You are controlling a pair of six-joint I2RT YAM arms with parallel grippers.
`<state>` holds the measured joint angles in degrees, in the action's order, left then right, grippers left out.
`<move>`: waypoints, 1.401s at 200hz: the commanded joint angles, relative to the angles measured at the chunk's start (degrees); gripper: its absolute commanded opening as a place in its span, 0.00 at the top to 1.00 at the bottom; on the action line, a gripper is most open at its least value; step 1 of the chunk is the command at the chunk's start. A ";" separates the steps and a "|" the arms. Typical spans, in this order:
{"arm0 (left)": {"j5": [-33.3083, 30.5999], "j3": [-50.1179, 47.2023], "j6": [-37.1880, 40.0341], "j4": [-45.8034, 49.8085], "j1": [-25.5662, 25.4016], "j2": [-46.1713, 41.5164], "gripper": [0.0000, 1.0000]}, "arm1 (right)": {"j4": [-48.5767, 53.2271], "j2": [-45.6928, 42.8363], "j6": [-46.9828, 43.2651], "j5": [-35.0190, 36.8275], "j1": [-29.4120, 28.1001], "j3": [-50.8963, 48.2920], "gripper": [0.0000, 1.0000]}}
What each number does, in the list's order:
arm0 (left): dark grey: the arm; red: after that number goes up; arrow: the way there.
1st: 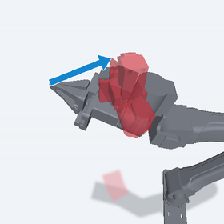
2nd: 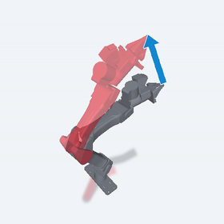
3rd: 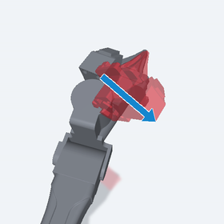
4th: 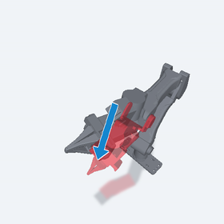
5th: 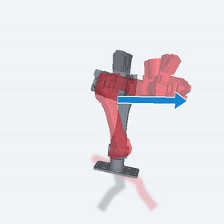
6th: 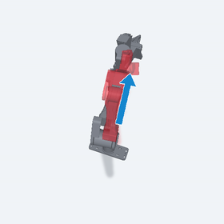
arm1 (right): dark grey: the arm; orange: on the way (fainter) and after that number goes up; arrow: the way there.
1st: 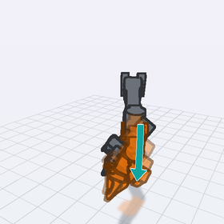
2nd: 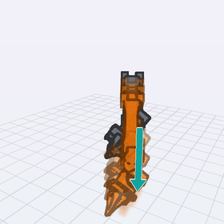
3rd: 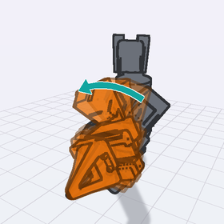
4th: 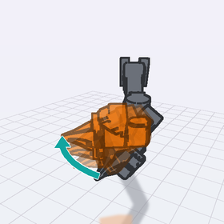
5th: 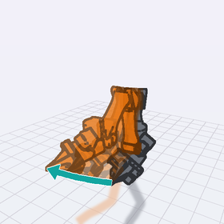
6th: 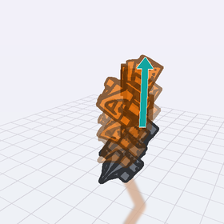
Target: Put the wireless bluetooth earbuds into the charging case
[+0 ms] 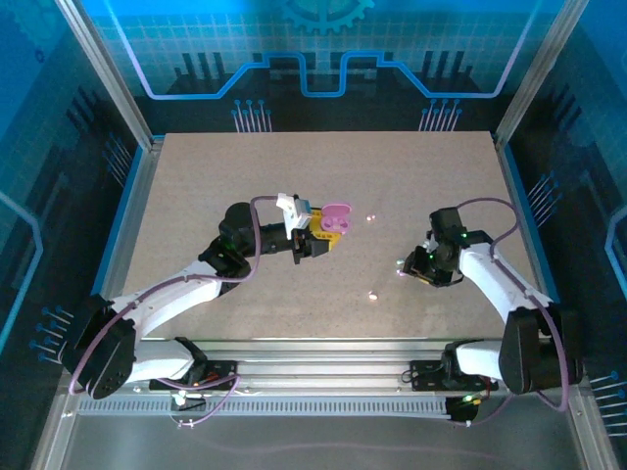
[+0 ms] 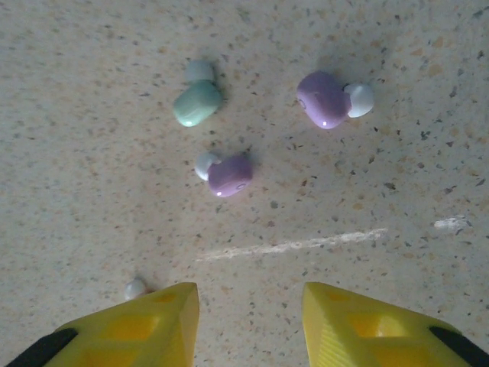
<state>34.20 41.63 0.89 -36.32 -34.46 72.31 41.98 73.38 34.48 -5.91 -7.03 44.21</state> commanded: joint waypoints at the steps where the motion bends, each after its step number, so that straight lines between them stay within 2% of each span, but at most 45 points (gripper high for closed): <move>1: -0.01 1.00 0.05 -0.47 -0.01 -1.93 0.66 | -1.45 0.51 -0.20 3.13 1.59 0.25 0.55; 28: -0.26 1.06 0.44 0.36 -0.08 -2.22 0.66 | -3.00 0.91 -4.58 4.60 3.83 2.10 0.56; 58: 0.60 1.69 -0.10 -0.32 0.00 -1.00 0.66 | -6.46 5.55 -10.24 0.52 5.90 5.04 0.60; 110: 0.62 1.62 0.06 0.20 0.00 -1.12 0.66 | -0.64 16.91 -16.11 1.21 5.25 14.39 0.64; 168: 0.70 1.92 0.39 0.82 -0.02 -1.12 0.65 | 2.03 24.79 -17.01 1.36 4.52 18.05 0.64; 280: 0.30 1.49 0.69 1.40 -0.01 -1.74 0.65 | 2.75 27.32 -14.77 1.12 4.66 16.97 0.63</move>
<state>34.24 41.76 0.97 -34.57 -34.46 71.85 42.94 100.03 18.59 -4.10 -1.96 60.77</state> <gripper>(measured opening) 0.383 0.369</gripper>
